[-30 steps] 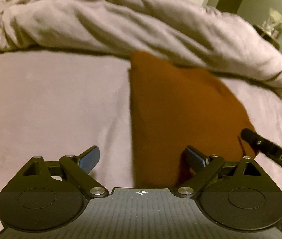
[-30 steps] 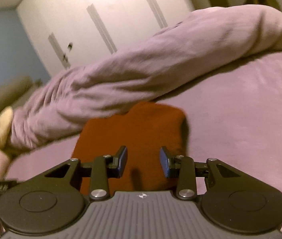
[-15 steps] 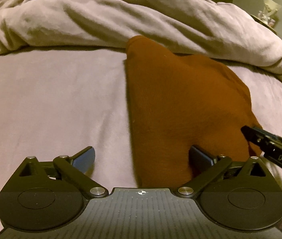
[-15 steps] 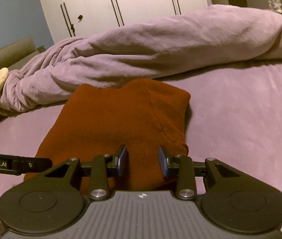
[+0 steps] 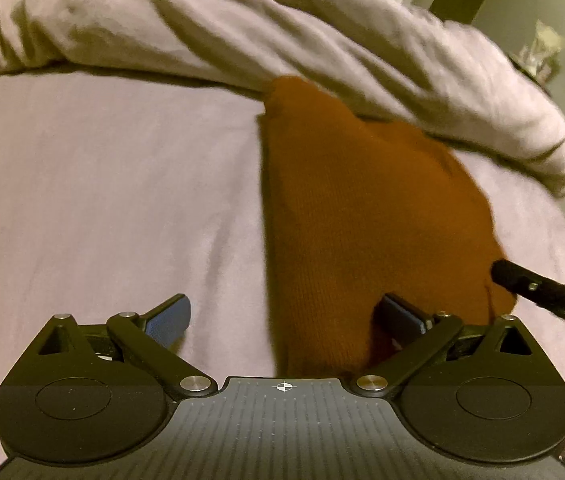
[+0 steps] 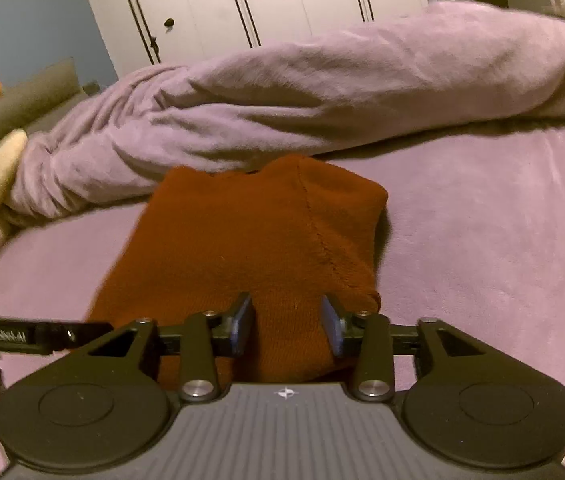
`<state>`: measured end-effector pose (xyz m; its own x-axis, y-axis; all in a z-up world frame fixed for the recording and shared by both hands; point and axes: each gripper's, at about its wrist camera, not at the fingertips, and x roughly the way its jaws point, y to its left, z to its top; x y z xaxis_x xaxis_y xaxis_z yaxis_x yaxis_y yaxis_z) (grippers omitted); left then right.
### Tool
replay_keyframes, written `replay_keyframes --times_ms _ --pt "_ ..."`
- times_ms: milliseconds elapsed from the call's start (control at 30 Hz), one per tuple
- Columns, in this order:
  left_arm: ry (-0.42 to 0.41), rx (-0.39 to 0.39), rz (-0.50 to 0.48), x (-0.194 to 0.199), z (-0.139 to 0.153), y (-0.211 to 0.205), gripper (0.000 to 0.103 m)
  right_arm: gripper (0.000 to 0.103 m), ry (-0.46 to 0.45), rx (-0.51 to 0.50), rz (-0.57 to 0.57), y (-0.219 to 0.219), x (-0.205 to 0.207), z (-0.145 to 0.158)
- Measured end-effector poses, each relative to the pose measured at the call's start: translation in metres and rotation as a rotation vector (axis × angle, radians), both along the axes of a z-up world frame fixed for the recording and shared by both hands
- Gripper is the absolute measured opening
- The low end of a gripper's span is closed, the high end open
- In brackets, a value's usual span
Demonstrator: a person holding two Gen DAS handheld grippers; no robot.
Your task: Fold small clothes
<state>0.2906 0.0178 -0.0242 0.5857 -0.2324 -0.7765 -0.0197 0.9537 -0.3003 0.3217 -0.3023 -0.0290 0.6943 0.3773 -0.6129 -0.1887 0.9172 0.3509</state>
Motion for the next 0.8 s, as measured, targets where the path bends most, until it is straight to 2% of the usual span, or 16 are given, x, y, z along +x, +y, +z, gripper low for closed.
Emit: replay_keyframes --times_ms 33,100,167,267,333,467,567,633,667,700,733,800 --pt "-0.005 -0.027 0.007 0.001 0.003 0.006 0.103 0.057 0.003 0.033 -0.011 -0.006 0.001 0.003" --pt "-0.008 -0.1 0.029 0.009 0.006 0.019 0.103 0.074 -0.004 0.066 -0.062 -0.02 0.004 0.011" --pt "0.022 -0.196 0.035 0.022 0.002 0.028 0.103 0.076 -0.002 0.105 -0.095 -0.034 0.014 0.014" --pt "0.096 -0.306 -0.006 0.047 -0.013 0.028 0.103 0.08 0.128 0.205 -0.065 -0.048 0.048 -0.002" --pt "0.123 -0.318 -0.003 0.059 -0.023 0.026 0.103 0.08 0.196 0.26 -0.079 -0.055 0.066 -0.017" --pt "0.169 -0.456 -0.036 0.077 -0.041 0.023 0.101 0.08 0.319 0.431 -0.043 -0.066 0.097 -0.051" --pt "0.187 -0.518 -0.03 0.088 -0.051 0.023 0.099 0.08 0.345 0.503 -0.014 -0.066 0.109 -0.067" --pt "0.184 -0.536 -0.027 0.094 -0.053 0.024 0.093 0.079 0.351 0.522 0.019 -0.06 0.115 -0.069" --pt "0.183 -0.53 -0.034 0.097 -0.053 0.024 0.092 0.075 0.359 0.53 0.044 -0.055 0.118 -0.071" --pt "0.182 -0.523 -0.041 0.097 -0.052 0.023 0.09 0.064 0.374 0.539 0.068 -0.049 0.122 -0.073" --pt "0.181 -0.517 -0.046 0.097 -0.052 0.023 0.088 0.06 0.388 0.542 0.079 -0.045 0.124 -0.075" --pt "0.182 -0.525 -0.037 0.098 -0.052 0.025 0.083 0.058 0.389 0.538 0.086 -0.037 0.129 -0.079"
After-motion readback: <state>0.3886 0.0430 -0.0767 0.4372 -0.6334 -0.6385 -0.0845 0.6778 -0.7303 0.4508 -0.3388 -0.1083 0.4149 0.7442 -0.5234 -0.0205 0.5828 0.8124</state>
